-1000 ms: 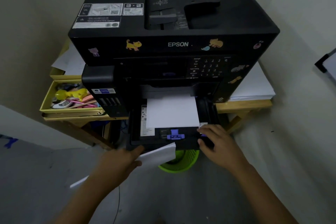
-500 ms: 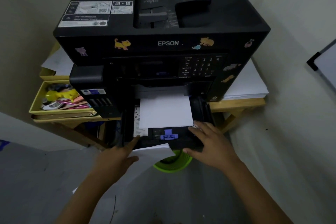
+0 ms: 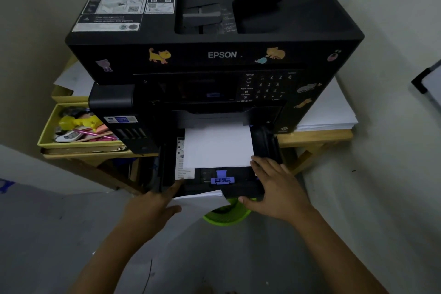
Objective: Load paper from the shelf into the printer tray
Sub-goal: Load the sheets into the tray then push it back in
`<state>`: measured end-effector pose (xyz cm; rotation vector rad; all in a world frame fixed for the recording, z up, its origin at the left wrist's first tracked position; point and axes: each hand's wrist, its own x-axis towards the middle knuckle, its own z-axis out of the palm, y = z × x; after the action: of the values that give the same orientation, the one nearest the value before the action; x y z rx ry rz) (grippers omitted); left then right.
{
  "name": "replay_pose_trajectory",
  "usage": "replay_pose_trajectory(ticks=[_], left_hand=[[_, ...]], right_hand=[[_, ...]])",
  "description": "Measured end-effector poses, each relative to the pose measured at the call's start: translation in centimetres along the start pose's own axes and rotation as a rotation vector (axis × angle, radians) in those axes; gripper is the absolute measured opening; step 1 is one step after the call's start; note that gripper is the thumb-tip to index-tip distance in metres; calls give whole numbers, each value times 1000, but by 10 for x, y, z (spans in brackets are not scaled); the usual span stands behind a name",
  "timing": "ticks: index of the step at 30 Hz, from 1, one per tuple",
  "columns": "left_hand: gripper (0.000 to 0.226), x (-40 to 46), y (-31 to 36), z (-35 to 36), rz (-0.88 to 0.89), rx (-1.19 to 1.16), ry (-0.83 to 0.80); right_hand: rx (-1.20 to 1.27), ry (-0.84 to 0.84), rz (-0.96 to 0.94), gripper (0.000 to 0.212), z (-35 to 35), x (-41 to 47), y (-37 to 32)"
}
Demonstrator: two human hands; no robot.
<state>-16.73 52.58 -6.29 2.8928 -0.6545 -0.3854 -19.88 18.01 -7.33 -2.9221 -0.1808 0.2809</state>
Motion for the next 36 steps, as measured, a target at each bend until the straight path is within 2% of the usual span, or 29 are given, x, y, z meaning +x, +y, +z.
replay_pose_trajectory(ticks=[9, 11, 15, 18, 23, 29, 36], left_hand=[[73, 2, 3, 0, -33, 25, -39], [73, 2, 3, 2, -41, 23, -29], [72, 2, -2, 11, -19, 0, 66], [71, 3, -1, 12, -10, 10, 88], [74, 1, 0, 11, -19, 56, 79], [74, 10, 1, 6, 6, -14, 118], [64, 51, 0, -15, -119, -93, 88]], right_hand=[[24, 10, -17, 109, 3, 0, 3], [66, 42, -50, 100, 6, -1, 7], [59, 203, -212, 66, 21, -10, 13], [48, 286, -239, 55, 36, -12, 9], [42, 352, -261, 51, 51, -10, 10], [45, 390, -265, 50, 46, -2, 11], [113, 397, -214, 53, 34, 36, 15]])
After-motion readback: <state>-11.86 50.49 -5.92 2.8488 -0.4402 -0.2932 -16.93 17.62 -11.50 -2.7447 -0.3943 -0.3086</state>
